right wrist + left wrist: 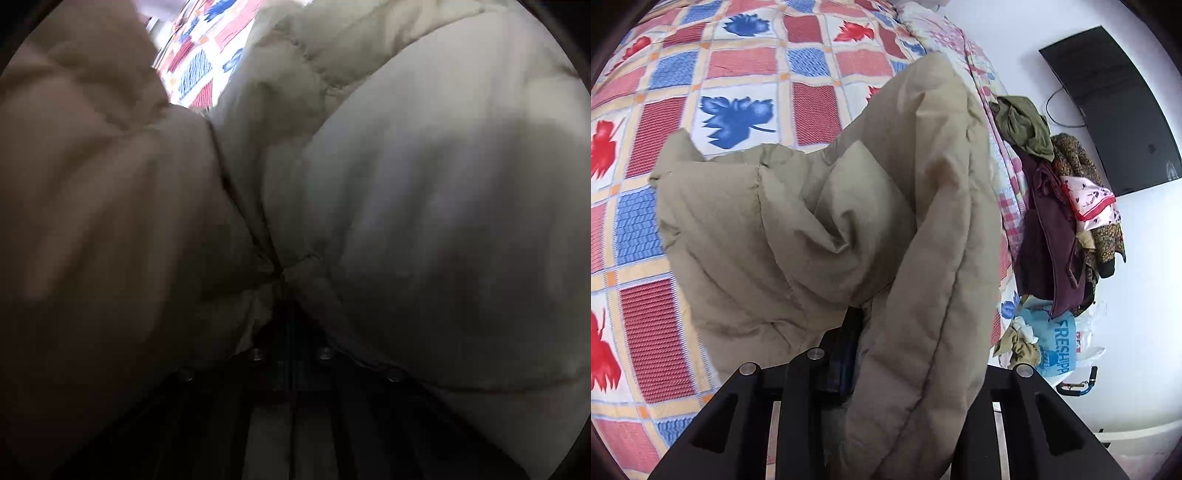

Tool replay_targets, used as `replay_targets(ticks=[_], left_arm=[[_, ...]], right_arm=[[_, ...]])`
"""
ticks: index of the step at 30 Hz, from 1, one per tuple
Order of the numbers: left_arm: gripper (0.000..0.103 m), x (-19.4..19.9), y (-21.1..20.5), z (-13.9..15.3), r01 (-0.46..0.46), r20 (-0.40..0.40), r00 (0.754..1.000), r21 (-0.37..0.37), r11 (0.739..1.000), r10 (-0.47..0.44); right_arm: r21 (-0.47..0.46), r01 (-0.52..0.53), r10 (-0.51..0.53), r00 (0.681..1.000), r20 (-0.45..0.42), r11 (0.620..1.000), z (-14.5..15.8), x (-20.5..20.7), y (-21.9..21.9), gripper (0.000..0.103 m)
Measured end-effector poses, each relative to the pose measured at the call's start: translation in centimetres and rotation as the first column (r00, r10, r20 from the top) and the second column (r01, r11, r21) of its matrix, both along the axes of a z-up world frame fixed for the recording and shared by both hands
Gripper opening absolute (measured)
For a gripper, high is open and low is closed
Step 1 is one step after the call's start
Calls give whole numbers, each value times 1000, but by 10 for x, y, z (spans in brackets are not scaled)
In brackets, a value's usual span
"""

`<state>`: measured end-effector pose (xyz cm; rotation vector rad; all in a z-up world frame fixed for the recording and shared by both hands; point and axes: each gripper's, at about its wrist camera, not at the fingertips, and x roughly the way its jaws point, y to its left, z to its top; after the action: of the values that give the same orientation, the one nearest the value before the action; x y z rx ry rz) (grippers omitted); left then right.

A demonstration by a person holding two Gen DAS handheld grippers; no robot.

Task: Fold large clothes

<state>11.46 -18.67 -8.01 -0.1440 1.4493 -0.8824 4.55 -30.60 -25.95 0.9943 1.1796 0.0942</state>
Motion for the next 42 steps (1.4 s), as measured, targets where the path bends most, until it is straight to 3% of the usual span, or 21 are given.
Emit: replay_targets(ticks=[1, 2, 3, 6, 9, 14, 19, 21, 22, 23, 28, 31, 33, 34, 35, 39, 42], left_arm=[[34, -2, -5, -6, 11, -16, 1000, -2, 1000, -11], [51, -1, -14, -12, 24, -43, 999, -24, 999, -25], [59, -2, -23, -17, 28, -75, 997, -61, 998, -33], [59, -8, -60, -36, 94, -116, 987, -156, 983, -113], [59, -13, -90, -60, 150, -125, 976, -201, 968, -177], [59, -16, -115, -115, 158, -192, 964, -139, 978, -183], [59, -18, -125, -128, 168, -169, 968, -116, 979, -186], [59, -18, -130, -129, 174, -167, 967, -106, 979, -190], [59, -17, -130, -130, 177, -164, 968, -100, 979, -192], [59, -17, -133, -129, 178, -160, 968, -95, 979, -191], [59, -15, -132, -103, 187, -72, 979, -75, 979, -193], [59, -11, -114, -69, 180, 49, 983, -74, 981, -176], [59, -4, -89, -47, 138, 153, 980, -63, 988, -127], [59, 1, -75, -39, 102, 198, 976, -54, 993, -89], [59, 7, -57, -33, 59, 240, 970, -43, 997, -47], [59, 36, 6, -36, -119, 345, 933, 26, 993, 103], [59, 62, 39, -67, -218, 319, 931, 97, 971, 177]], right_arm=[[12, 25, -26, 999, 20, 1000, 9, -11, -13, 2], [6, 46, -46, 998, 31, 999, 16, -20, -22, 3], [-6, 75, -74, 996, 45, 997, 25, -33, -36, 3], [-22, 160, -158, 986, 61, 987, 41, -74, -69, 3], [-37, 226, -224, 973, 46, 973, 43, -108, -93, 3], [-41, 313, -313, 950, 16, 949, 40, -151, -112, 3], [-42, 337, -337, 941, 15, 941, 55, -183, -111, 6], [-20, 340, -339, 940, 46, 940, 70, -195, -119, 29], [-6, 342, -341, 937, 80, 940, 81, -201, -116, 62], [2, 338, -336, 935, 115, 941, 88, -207, -119, 81], [42, 231, -235, 955, 179, 972, 109, -189, -102, 82], [9, 229, -228, 966, 123, 973, 95, -168, -91, 82], [3, 257, -256, 961, 102, 966, 86, -158, -92, 66], [-3, 273, -272, 958, 90, 962, 82, -157, -93, 33], [-34, 286, -284, 957, 62, 958, 80, -156, -95, 23], [-123, 290, -287, 957, 40, 949, 82, -159, -100, 18], [-187, 263, -261, 965, 39, 947, 89, -161, -98, 18]])
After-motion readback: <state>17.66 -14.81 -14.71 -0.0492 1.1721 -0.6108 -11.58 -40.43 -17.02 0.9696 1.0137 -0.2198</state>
